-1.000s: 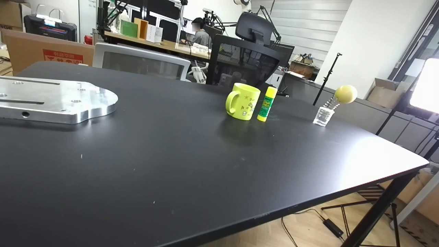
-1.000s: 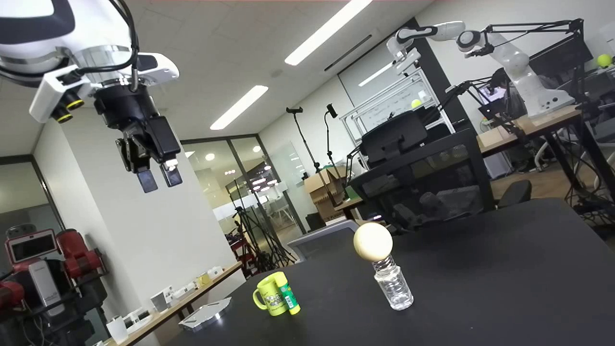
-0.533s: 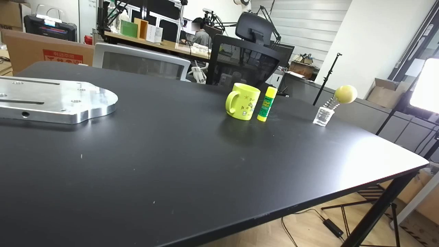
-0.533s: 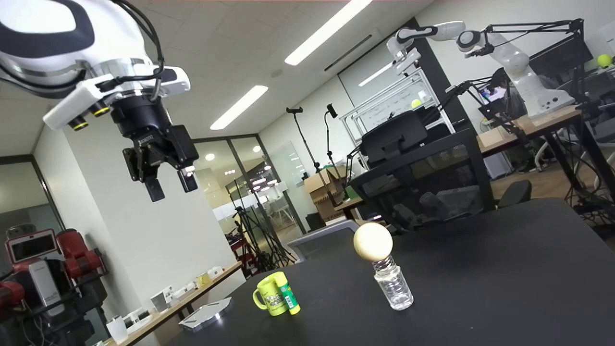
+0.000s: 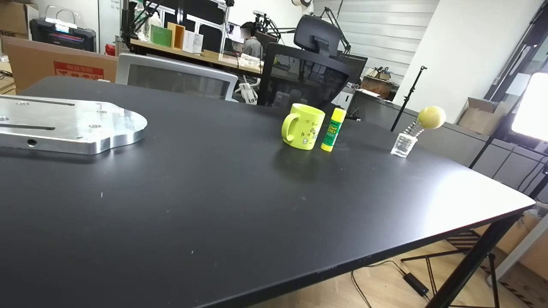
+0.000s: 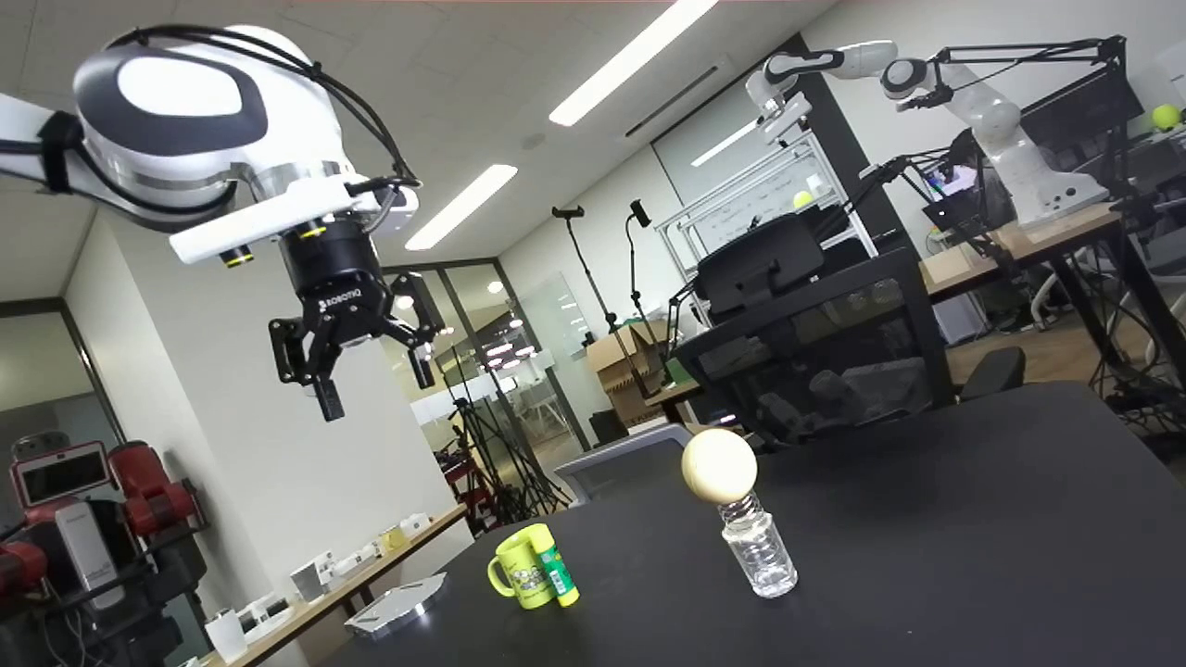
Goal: Put the glue stick inside the yellow mug
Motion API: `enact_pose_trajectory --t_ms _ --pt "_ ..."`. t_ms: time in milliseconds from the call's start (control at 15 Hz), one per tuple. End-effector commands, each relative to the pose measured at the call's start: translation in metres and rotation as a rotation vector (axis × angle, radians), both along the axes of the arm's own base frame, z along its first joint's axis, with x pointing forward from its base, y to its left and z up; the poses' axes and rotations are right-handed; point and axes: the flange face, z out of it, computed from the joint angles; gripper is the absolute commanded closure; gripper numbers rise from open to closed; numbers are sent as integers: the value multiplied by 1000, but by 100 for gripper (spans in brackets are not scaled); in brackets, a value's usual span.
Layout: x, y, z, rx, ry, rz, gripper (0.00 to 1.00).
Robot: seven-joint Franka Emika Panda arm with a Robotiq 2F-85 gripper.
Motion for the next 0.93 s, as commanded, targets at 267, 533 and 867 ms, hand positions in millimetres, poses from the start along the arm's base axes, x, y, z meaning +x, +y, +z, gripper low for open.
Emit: enact_pose_trajectory --t_ms 267,533,867 --pt "17 6 -4 -84 3 271 0" --pt "22 11 -5 -98 6 341 0" --pt "22 11 -4 -103 6 349 0"
